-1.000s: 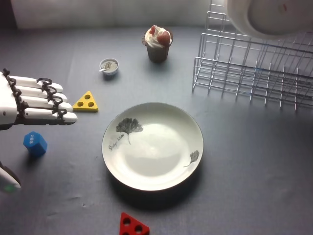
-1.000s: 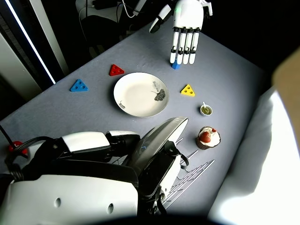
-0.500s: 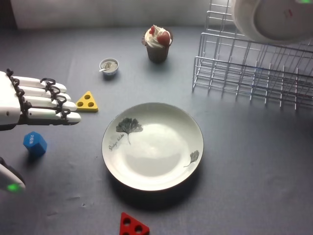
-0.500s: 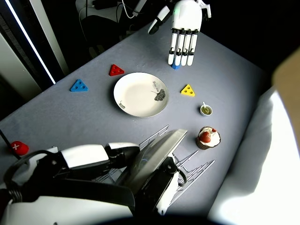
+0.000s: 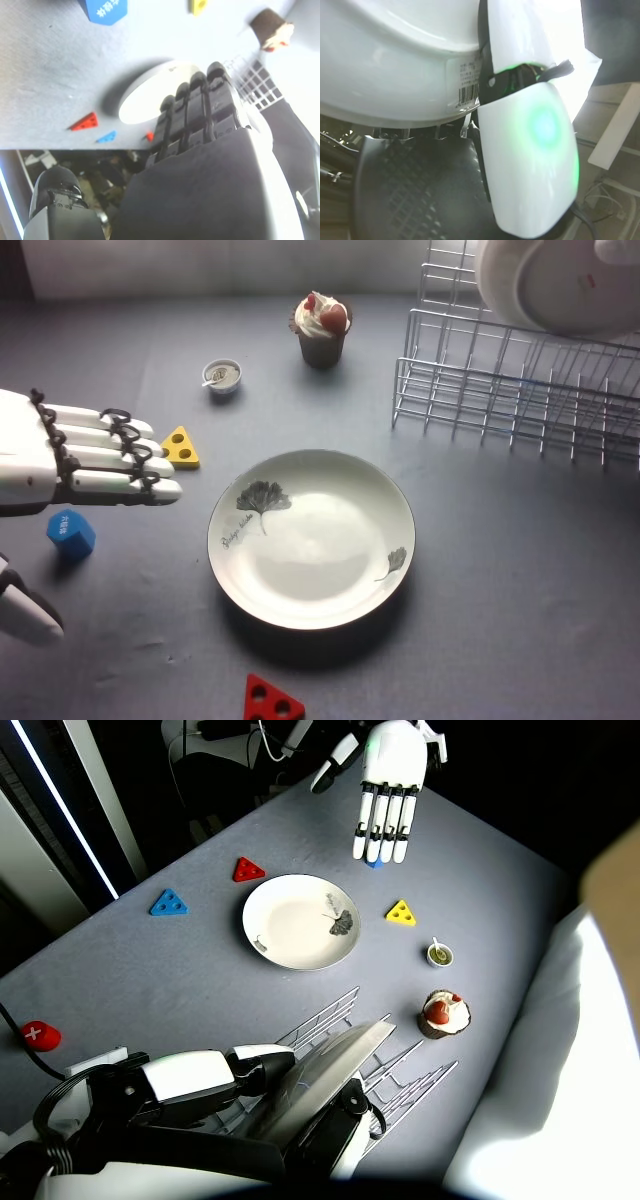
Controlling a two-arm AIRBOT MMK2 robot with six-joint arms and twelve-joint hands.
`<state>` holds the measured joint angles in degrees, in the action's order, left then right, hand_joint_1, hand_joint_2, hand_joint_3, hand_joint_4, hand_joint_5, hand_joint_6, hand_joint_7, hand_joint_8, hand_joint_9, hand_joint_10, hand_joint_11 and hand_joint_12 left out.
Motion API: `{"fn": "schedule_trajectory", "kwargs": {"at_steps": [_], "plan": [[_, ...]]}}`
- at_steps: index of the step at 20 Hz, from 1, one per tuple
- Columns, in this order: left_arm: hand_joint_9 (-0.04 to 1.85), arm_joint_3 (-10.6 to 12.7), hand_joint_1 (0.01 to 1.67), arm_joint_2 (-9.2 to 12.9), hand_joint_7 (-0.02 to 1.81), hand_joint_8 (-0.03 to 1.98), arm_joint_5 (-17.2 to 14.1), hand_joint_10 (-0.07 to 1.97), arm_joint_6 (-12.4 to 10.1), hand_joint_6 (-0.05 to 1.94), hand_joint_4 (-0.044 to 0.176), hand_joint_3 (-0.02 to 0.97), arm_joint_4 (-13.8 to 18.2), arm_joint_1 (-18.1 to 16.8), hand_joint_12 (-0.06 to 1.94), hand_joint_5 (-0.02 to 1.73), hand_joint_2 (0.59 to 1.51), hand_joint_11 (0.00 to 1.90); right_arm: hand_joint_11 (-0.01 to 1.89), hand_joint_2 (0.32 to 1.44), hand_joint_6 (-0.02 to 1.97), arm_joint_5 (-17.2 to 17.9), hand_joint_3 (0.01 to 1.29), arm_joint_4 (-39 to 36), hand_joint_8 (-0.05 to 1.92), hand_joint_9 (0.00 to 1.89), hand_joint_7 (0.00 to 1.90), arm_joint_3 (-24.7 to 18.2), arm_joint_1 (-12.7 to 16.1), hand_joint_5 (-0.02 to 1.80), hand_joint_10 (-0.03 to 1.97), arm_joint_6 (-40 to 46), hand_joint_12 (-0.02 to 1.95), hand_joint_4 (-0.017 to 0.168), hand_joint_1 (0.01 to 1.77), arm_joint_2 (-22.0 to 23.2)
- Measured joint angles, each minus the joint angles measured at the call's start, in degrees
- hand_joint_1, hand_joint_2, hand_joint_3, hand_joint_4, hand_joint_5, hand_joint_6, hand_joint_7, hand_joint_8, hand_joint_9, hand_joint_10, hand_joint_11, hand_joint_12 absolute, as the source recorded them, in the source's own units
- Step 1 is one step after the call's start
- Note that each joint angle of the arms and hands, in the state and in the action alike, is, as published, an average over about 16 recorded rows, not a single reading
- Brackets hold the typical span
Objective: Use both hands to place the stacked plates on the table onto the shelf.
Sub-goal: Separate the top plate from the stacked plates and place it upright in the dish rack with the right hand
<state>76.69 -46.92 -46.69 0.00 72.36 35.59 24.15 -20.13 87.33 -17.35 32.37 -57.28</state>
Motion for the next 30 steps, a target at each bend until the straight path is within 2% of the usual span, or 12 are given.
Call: {"fn": "schedule_trajectory", "kwargs": {"at_steps": [10,21,24,30], "plan": [[0.04,-0.46,0.15,-2.85,0.04,0.01,-0.64,0.01,0.01,0.0,0.003,0.004,0.67,0.0,0.0,0.03,0.912,0.04,0.99,0.92,0.73,0.56,0.01,-0.65,0.4,1.23,1.19,0.08,-2.34,1.02,0.43,-0.52,1.34,-0.008,1.51,-0.52],[0.05,-0.58,0.14,-6.94,0.03,0.01,-0.55,0.01,0.07,0.0,0.002,0.003,2.87,0.61,0.0,0.03,0.914,0.05,0.99,0.93,0.8,2.23,0.01,-3.02,0.51,1.16,1.12,0.98,-4.66,0.99,0.59,-0.64,1.32,-0.008,1.51,-1.77],[0.05,-0.63,0.14,-7.61,0.04,0.01,-0.44,0.01,0.08,0.0,0.002,0.003,3.4,0.96,0.0,0.03,0.916,0.05,1.01,0.95,0.8,2.82,0.01,-3.51,0.5,1.11,1.06,1.45,-5.16,0.95,0.58,-0.5,1.17,-0.007,1.48,-2.26],[0.04,-0.69,0.13,-8.41,0.03,0.01,0.08,0.01,0.09,0.0,0.001,0.004,3.8,1.82,0.0,0.03,0.916,0.05,0.98,1.0,0.51,3.66,0.01,-3.46,0.33,0.97,0.85,2.29,-5.47,0.84,0.38,-0.67,0.78,-0.006,1.37,-3.04]]}}
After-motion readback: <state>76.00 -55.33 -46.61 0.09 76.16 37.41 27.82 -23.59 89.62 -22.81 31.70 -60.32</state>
